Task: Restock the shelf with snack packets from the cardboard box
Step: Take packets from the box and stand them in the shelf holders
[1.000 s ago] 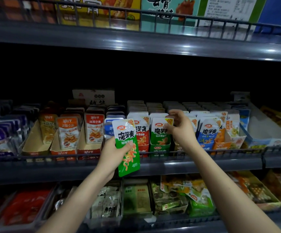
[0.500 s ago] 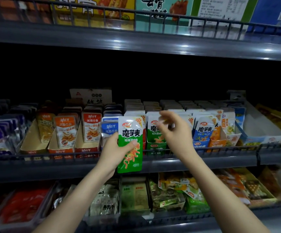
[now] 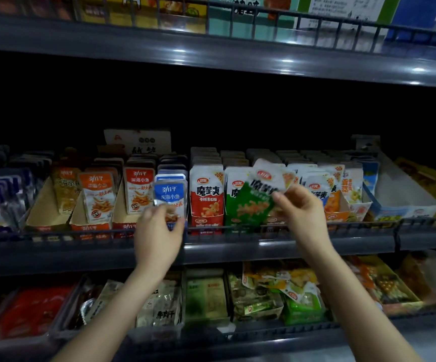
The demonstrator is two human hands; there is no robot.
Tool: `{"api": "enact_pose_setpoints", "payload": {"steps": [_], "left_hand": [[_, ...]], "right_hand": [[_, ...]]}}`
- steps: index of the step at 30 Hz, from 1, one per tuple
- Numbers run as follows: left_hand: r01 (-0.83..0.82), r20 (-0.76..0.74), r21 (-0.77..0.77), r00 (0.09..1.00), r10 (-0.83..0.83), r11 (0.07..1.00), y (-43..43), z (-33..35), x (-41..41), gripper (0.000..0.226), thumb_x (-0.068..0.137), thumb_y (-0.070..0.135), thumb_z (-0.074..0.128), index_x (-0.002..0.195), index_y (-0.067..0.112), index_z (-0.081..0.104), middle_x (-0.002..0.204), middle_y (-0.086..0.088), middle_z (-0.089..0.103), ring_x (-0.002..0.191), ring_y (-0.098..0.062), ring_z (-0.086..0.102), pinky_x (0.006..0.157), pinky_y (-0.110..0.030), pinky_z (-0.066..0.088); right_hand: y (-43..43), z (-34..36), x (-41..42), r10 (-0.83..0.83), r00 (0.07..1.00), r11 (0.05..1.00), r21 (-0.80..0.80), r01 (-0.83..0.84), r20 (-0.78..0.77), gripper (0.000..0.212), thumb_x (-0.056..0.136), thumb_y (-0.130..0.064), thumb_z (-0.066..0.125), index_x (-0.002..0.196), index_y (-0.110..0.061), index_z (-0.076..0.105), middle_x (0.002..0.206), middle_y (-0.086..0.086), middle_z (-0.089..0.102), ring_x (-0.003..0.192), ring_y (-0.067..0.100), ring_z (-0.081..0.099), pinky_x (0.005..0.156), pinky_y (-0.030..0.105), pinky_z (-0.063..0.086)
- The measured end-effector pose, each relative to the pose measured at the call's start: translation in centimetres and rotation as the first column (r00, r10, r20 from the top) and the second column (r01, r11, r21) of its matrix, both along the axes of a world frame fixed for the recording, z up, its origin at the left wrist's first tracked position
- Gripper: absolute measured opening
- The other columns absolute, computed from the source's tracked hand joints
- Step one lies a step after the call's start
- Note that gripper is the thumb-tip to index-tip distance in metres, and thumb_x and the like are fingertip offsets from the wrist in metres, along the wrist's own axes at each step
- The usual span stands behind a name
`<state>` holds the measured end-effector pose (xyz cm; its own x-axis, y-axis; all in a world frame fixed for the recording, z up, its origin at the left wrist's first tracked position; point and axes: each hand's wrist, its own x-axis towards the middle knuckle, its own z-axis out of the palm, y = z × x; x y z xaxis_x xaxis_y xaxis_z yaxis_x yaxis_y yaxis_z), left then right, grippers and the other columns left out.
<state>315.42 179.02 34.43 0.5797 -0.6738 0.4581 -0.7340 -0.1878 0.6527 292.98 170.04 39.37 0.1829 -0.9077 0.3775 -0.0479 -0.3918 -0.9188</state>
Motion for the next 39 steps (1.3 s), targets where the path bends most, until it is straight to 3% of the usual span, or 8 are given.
{"api": "enact_pose_setpoints", "payload": {"steps": [6,13,16,19,24,30,33,39], "left_hand": [[-0.168,0.021,0.064,0.986,0.167,0.984,-1.2,-1.5,2.1,0.042,0.088,0.032,0.064,0.119,0.003,0.059,0.117,-0.019,0.058,0.111,-0.036,0.051,0.088,-0.044,0.044],[-0.214,0.051,0.050,0.976,0.211,0.976,-2.2,-2.1,2.1,0.043,0.085,0.029,0.069,0.119,0.005,0.060,0.112,-0.020,0.059,0.105,-0.037,0.052,0.080,-0.043,0.045],[-0.221,0.053,0.044,0.974,0.219,0.974,-2.2,-2.2,2.1,0.044,0.084,0.030,0.069,0.119,0.005,0.059,0.114,-0.019,0.058,0.106,-0.037,0.052,0.079,-0.042,0.045],[-0.218,0.055,0.034,0.975,0.216,0.975,-2.1,-2.3,2.1,0.045,0.084,0.031,0.069,0.120,0.005,0.058,0.116,-0.019,0.058,0.107,-0.037,0.052,0.079,-0.042,0.045],[-0.207,0.034,0.050,0.978,0.206,0.977,-2.1,-2.2,2.2,0.046,0.085,0.031,0.068,0.121,0.006,0.058,0.117,-0.018,0.057,0.110,-0.036,0.050,0.085,-0.042,0.043],[-0.177,-0.065,0.043,0.982,0.179,0.983,-0.2,-1.7,1.3,0.056,0.083,0.028,0.070,0.130,0.006,0.050,0.125,-0.019,0.054,0.119,-0.036,0.046,0.094,-0.043,0.040],[-0.153,-0.096,0.072,0.983,0.159,0.986,2.1,-1.7,0.2,0.055,0.084,0.028,0.069,0.131,0.007,0.048,0.128,-0.020,0.050,0.121,-0.038,0.044,0.096,-0.045,0.039],[-0.103,-0.061,0.178,0.991,0.116,0.978,9.0,-3.8,-1.0,0.044,0.086,0.029,0.067,0.124,0.010,0.054,0.122,-0.017,0.053,0.114,-0.035,0.049,0.095,-0.042,0.040]], "right_hand": [[-3.5,0.4,1.7,-0.010,0.999,0.998,-0.054,0.012,0.037,0.007,0.096,-0.011,0.054,0.095,-0.007,0.059,0.099,0.013,0.066,0.093,0.021,0.066,0.072,0.023,0.057],[-4.7,-2.3,3.3,-0.153,0.938,0.962,-0.265,0.069,-0.312,0.016,0.092,-0.014,0.061,0.076,-0.015,0.058,0.077,0.007,0.061,0.076,0.027,0.061,0.066,0.045,0.053],[-4.6,-3.7,4.3,-0.524,0.746,0.780,-0.584,0.225,-0.412,0.016,0.083,-0.015,0.071,0.072,-0.007,0.064,0.070,0.004,0.055,0.067,0.027,0.054,0.050,0.029,0.033],[-4.3,-4.1,4.8,-0.711,0.577,0.662,-0.657,0.360,-0.401,0.009,0.076,-0.016,0.077,0.074,-0.009,0.072,0.074,0.009,0.059,0.068,0.032,0.054,0.049,0.025,0.028],[-4.3,-3.4,4.7,-0.605,0.622,0.789,-0.474,0.390,-0.497,0.016,0.087,-0.028,0.066,0.097,-0.017,0.071,0.091,0.005,0.063,0.082,0.028,0.057,0.055,0.027,0.034],[-0.9,-2.5,1.6,-0.332,0.913,0.939,0.011,0.344,-0.237,0.017,0.084,-0.032,0.071,0.094,-0.023,0.062,0.086,-0.007,0.062,0.082,0.014,0.059,0.070,0.032,0.047],[1.2,-3.2,-0.2,-0.225,0.972,0.945,0.227,0.234,-0.063,0.015,0.081,-0.023,0.076,0.088,-0.015,0.066,0.086,0.003,0.067,0.083,0.019,0.063,0.073,0.030,0.050],[8.1,-6.0,-3.4,-0.109,0.990,0.931,0.340,0.132,-0.086,0.008,0.084,-0.017,0.072,0.081,-0.010,0.068,0.074,0.000,0.064,0.070,0.012,0.057,0.065,0.023,0.045]]}}
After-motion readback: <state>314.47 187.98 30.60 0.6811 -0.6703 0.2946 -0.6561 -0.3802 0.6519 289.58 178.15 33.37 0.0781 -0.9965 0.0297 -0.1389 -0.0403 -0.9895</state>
